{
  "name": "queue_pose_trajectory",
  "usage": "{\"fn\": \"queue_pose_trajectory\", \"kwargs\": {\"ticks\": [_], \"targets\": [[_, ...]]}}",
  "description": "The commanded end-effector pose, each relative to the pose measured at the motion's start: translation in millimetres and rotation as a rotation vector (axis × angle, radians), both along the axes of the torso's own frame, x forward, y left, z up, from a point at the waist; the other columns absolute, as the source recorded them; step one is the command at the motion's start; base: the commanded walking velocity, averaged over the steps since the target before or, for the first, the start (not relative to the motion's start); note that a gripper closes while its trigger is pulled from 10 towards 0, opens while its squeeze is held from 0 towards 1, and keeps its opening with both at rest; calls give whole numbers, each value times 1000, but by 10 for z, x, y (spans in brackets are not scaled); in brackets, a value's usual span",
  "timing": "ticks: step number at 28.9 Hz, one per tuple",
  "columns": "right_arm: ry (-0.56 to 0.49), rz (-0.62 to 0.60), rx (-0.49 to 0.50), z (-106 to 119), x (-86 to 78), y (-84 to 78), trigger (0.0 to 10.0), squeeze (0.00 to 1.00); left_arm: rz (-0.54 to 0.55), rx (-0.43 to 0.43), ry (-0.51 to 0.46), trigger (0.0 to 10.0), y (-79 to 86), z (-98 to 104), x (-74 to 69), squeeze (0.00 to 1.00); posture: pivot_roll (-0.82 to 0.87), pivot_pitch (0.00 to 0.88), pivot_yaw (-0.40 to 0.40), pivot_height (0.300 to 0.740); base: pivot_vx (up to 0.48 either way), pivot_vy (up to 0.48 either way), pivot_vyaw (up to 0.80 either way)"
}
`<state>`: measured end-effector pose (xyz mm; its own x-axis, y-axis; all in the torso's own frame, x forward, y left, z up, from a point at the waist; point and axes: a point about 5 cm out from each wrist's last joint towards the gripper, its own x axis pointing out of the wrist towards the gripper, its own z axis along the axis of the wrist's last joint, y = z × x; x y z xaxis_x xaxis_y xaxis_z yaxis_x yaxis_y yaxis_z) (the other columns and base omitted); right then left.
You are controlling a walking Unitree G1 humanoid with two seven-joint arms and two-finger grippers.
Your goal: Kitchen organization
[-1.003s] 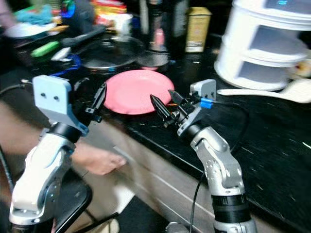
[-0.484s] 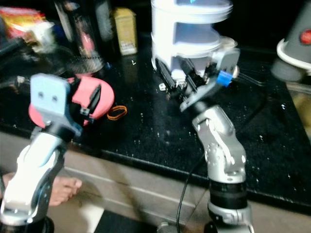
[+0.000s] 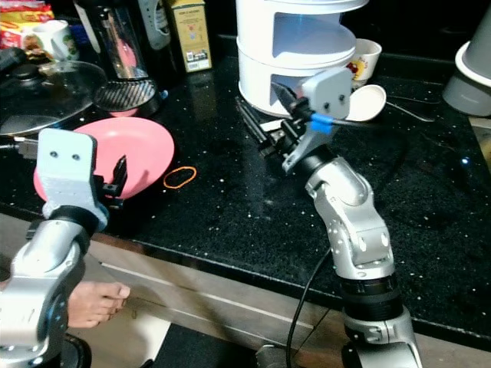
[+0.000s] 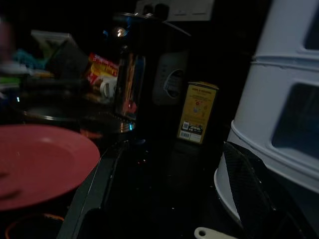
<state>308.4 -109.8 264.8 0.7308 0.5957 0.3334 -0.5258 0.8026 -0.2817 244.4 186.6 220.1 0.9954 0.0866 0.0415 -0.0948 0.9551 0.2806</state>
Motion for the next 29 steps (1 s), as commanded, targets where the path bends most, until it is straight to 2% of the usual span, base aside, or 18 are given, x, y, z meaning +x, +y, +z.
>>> {"fn": "queue_pose_trajectory", "kwargs": {"ticks": [1, 2, 3, 5, 11, 14, 15, 16, 21, 22, 27, 29], "targets": [[-49, 2, -66, 30, 7, 48, 10000, 0, -18, 37, -3, 10000, -19, 71, -12, 0, 26, 70, -44, 732, 0, 0, 0], [-55, 5, -78, 28, 8, 63, 10000, 0, -68, 42, -34, 10000, -75, 134, -1, 0, 26, 70, -44, 732, 0, 0, 0], [-55, 5, -78, 28, 8, 63, 10000, 0, -68, 42, -34, 10000, -75, 134, -1, 0, 26, 70, -44, 732, 0, 0, 0], [-57, 8, -94, 10, 16, 88, 10000, 0, -183, 93, -52, 10000, -209, 229, 6, 0, 32, 70, -44, 732, 0, 0, 0], [-65, 5, -115, -10, 24, 101, 10000, 0, -220, 109, -36, 10000, -263, 279, 3, 0, 32, 71, -42, 732, 0, 0, 0], [-77, 3, -126, -8, 26, 120, 10000, 0, -313, 132, 20, 10000, -340, 236, 0, 0, 28, 69, -39, 732, 0, 0, 0], [-77, 3, -126, -8, 26, 120, 10000, 0, -313, 132, 20, 10000, -340, 236, 0, 0, 28, 69, -39, 732, 0, 0, 0], [-79, 6, -128, -7, 22, 133, 10000, 0, -366, 141, 60, 10000, -388, 188, -7, 0, 27, 69, -37, 732, 0, 0, 0], [-84, 12, -131, -11, 17, 152, 10000, 0, -458, 186, 151, 10000, -463, 109, -34, 0, 27, 69, -35, 732, 0, 0, 0], [-85, 12, -130, -12, 16, 155, 10000, 0, -489, 253, 191, 10000, -476, 86, -54, 0, 27, 70, -33, 732, 0, 0, 0], [-90, 11, -134, -5, 12, 163, 10000, 0, -509, 326, 220, 10000, -475, 72, -68, 0, 25, 68, -29, 732, 0, 0, 0], [-92, 12, -133, -5, 10, 163, 10000, 0, -511, 382, 244, 10000, -457, 84, -80, 0, 26, 68, -28, 732, 0, 0, 0]]}}
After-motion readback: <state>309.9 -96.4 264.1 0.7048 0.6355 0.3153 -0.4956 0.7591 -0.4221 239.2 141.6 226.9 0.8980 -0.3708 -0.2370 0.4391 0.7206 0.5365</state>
